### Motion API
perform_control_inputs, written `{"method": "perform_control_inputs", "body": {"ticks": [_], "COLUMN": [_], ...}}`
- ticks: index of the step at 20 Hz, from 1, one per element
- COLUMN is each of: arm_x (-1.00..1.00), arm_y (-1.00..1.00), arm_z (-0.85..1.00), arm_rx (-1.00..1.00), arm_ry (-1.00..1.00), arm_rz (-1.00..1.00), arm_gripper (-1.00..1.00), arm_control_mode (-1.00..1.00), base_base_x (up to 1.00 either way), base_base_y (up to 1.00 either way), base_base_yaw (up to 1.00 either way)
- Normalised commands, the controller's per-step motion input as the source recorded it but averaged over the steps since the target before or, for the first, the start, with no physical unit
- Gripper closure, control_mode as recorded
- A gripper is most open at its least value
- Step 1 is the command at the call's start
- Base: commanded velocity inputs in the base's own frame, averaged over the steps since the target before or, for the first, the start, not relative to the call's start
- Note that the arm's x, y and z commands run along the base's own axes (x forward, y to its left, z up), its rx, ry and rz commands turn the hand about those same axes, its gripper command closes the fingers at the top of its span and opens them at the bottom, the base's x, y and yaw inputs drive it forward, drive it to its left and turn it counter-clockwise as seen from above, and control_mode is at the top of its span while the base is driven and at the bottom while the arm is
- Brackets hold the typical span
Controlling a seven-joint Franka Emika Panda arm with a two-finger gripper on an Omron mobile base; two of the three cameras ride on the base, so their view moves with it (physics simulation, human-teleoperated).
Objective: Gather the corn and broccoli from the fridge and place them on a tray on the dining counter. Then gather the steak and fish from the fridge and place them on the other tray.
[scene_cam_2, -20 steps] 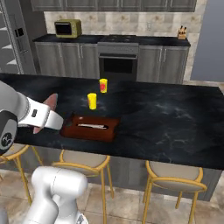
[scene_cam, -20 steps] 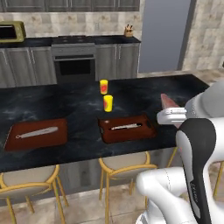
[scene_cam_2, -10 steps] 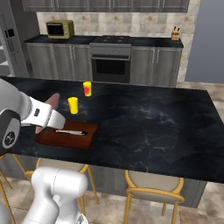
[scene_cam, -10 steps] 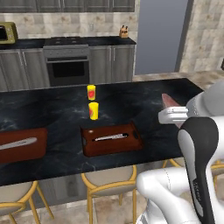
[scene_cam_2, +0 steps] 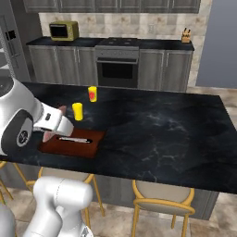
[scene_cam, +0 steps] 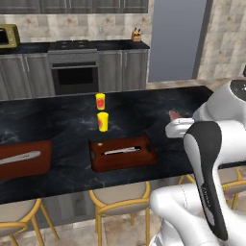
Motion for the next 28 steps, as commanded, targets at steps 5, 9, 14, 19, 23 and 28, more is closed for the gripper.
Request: {"method": "perform_control_inputs", "body": {"ticks": [5,9,14,19,23,28], "arm_x": [1.00,1.00,0.97,1.00,0.95,0.74], "arm_y": [0.23,0.17,0.00,0.00,0.00,0.04], "arm_z": [-0.69,-0.59,-0.71,-0.89,-0.80,-0.67], "arm_rx": [0.01,0.00,0.00,-0.06,-0.10,-0.10], "arm_ry": [0.21,0.04,0.00,0.07,0.18,0.02], "arm_rz": [0.18,0.11,0.11,0.11,0.08,0.03], "arm_gripper": [1.00,1.00,1.00,1.00,1.00,1.00], "arm_control_mode": [-1.00,-1.00,-1.00,-1.00,-1.00,-1.00], "base_base_x": [0.00,0.00,0.00,0.00,0.00,0.00], "base_base_y": [0.00,0.00,0.00,0.00,0.00,0.00], "base_base_yaw": [0.00,0.00,0.00,0.00,0.00,0.00]}}
